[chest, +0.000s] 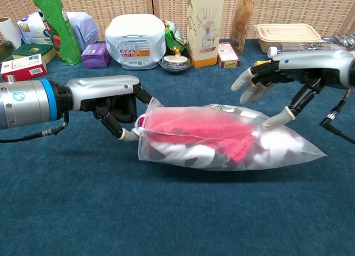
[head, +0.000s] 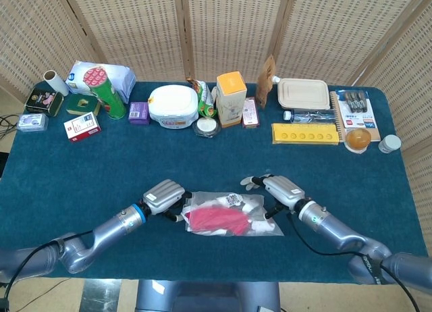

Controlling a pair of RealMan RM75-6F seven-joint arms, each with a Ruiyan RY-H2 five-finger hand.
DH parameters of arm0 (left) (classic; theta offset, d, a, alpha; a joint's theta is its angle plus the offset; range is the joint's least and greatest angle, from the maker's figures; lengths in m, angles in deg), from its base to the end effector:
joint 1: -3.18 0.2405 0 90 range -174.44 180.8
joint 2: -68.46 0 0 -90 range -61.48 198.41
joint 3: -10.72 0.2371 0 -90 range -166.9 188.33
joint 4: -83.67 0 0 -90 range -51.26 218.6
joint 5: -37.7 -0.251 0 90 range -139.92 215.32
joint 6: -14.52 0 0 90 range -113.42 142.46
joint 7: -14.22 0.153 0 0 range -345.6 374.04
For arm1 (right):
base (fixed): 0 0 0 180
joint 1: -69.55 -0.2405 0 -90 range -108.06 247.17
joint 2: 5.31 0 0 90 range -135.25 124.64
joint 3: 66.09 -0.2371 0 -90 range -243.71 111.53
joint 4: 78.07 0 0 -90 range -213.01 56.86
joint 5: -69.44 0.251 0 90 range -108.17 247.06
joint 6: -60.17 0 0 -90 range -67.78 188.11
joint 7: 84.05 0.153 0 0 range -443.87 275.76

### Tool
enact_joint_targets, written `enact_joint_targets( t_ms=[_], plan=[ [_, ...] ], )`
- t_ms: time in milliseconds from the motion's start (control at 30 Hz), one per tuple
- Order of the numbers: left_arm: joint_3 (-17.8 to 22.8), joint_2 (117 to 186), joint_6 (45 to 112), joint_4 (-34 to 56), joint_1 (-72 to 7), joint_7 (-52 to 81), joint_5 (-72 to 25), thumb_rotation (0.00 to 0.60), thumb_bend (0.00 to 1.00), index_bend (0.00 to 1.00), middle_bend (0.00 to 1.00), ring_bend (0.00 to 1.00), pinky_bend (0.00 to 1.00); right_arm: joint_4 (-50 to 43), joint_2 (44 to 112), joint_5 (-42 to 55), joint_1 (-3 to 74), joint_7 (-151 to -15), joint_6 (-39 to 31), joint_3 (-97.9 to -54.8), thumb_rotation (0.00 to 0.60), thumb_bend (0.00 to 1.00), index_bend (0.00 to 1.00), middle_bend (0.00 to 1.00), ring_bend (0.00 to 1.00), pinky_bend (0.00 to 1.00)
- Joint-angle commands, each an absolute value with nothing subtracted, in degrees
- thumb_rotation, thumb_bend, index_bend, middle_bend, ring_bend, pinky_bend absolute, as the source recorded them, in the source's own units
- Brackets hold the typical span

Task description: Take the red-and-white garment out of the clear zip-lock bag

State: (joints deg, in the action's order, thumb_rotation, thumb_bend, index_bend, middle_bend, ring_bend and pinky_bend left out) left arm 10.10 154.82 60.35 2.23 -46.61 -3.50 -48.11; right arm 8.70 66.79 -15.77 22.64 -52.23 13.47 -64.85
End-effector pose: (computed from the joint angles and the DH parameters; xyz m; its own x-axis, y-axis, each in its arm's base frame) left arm -0.1201 0.3175 -0.0911 0.3538 0.5601 0.7491 0.8336 -0.5520 0.0189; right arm -0.1728 -0.3359 -0.0175 0.1861 -0.6070 0.7726 -0.9331 -0.3556 -0.0546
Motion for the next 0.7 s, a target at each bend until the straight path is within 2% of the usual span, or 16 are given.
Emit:
enact_joint_targets(
  t_ms=[33,200,400,700],
  plan=[
    [9.16,153.11,58.27,-0.34,-47.06,-1.90,-45.27,0.600,0.46,0.77,1.00,1.00,1.00,10.12,65.43,-16.36,24.19,-54.81,11.90,-64.21,0.527,0.17,0.18,0.30,0.28,0.17],
    [7.68,152.58,56.60,-1.86,-47.58,1.25,-41.52,0.600,0.45,0.77,1.00,1.00,1.00,8.91,65.47,-18.19,26.59,-58.10,8.11,-63.57,0.527,0.17,0.19,0.31,0.29,0.18],
    [6.06,152.83,55.45,-1.84,-48.27,4.78,-37.82,0.600,0.46,0.77,1.00,1.00,1.00,6.25,64.08,-21.10,30.65,-63.47,1.45,-62.35,0.523,0.17,0.24,0.34,0.33,0.22],
    [4.99,153.40,53.03,-3.19,-49.29,6.70,-34.33,0.600,0.45,0.77,1.00,1.00,1.00,2.07,63.57,-26.57,34.72,-65.97,-5.40,-60.31,0.528,0.12,0.24,0.36,0.39,0.30]
  ],
)
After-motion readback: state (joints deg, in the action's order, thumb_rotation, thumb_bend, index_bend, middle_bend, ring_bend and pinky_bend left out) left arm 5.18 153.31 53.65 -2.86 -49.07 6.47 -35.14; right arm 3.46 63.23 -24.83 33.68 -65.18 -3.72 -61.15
